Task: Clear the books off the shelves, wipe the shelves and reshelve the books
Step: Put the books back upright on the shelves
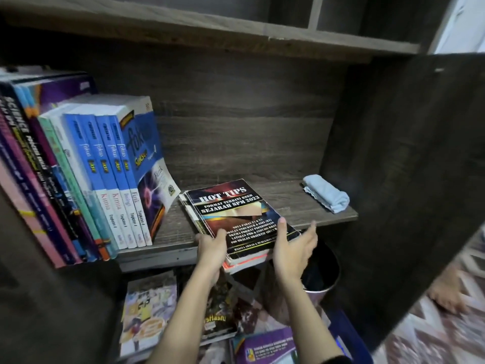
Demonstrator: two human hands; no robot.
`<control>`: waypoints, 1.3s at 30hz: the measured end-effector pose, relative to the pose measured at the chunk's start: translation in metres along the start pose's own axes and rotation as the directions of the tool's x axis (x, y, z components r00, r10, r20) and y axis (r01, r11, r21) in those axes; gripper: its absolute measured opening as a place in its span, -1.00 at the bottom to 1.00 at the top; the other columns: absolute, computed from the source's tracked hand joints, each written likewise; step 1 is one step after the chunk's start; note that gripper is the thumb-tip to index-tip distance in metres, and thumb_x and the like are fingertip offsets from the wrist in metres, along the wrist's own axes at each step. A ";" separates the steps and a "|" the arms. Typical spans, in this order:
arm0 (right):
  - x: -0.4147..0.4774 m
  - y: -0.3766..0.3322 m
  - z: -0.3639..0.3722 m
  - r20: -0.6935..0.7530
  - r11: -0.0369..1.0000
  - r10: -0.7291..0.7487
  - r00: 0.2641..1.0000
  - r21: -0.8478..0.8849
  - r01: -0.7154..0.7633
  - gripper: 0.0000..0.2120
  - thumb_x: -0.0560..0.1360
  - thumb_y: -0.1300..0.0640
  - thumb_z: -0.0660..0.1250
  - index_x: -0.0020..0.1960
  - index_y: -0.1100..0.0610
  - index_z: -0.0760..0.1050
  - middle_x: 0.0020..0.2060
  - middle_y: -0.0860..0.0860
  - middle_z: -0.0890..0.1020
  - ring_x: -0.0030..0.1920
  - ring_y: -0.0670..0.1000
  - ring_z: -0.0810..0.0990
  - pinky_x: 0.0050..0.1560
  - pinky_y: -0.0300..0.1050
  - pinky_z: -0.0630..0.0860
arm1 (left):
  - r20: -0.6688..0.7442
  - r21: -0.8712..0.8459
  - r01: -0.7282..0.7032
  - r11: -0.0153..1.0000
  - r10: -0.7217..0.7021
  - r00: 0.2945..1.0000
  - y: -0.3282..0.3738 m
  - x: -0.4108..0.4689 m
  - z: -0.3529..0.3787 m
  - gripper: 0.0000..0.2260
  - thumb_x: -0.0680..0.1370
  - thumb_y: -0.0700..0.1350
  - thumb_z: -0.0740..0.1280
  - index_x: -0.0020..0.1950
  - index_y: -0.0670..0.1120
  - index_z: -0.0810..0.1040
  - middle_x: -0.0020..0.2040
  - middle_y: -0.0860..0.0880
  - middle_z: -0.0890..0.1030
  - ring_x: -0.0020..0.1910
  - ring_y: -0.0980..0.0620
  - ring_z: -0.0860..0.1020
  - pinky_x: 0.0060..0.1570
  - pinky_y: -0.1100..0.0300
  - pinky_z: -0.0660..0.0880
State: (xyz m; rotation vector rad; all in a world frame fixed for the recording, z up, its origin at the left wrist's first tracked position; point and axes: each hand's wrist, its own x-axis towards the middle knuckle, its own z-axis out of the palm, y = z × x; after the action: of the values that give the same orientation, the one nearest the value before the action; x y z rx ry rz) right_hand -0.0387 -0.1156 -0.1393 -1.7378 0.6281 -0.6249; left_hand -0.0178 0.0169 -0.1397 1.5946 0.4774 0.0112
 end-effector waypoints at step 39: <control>0.006 -0.049 -0.002 -0.079 0.542 -0.840 0.536 -0.131 0.830 -0.55 0.23 0.31 0.36 0.11 0.08 0.60 -0.13 0.00 0.71 -0.26 -0.01 0.66 -0.32 -0.16 0.51 | 0.299 -0.146 -0.216 0.965 0.251 0.921 0.111 -0.030 -0.028 -0.55 0.57 0.30 0.01 0.22 0.03 0.43 0.00 -0.04 0.63 -0.09 -0.06 0.65 -0.18 0.04 0.56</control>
State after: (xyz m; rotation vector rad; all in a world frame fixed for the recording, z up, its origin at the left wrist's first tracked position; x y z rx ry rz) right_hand -0.0315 -0.1101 -0.0908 -2.0437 -0.1870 -1.4159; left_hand -0.0205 0.0340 -0.0228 1.5009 0.0335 -0.0359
